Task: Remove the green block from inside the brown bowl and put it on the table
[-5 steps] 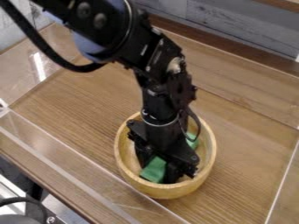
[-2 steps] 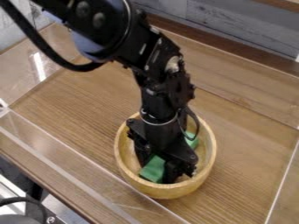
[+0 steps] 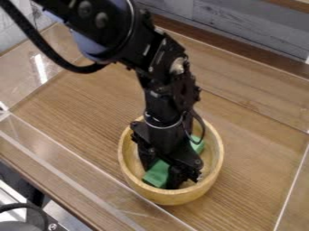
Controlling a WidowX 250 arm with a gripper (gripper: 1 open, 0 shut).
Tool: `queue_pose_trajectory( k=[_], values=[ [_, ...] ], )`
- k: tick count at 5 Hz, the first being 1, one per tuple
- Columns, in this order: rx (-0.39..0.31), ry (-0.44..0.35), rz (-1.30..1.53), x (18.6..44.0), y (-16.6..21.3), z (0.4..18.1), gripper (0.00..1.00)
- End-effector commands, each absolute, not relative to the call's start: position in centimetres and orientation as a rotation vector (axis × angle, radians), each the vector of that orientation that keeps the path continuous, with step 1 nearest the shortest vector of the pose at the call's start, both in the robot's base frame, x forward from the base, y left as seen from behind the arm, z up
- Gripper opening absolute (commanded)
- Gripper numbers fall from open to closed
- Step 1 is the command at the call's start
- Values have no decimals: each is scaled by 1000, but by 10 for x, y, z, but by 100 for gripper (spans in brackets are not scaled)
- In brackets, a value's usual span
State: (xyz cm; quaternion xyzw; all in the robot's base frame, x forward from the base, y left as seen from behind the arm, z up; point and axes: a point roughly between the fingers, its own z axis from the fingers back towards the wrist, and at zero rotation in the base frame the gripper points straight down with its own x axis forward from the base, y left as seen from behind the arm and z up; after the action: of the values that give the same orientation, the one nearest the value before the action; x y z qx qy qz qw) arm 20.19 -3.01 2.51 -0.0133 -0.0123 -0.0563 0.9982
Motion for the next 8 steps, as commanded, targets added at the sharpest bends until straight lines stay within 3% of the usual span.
queue_pose_trajectory(
  k=[1, 8],
  values=[
    [-22, -45, -96, 208, -24, 29, 0],
    [-31, -14, -65, 207, -15, 45, 0]
  ],
)
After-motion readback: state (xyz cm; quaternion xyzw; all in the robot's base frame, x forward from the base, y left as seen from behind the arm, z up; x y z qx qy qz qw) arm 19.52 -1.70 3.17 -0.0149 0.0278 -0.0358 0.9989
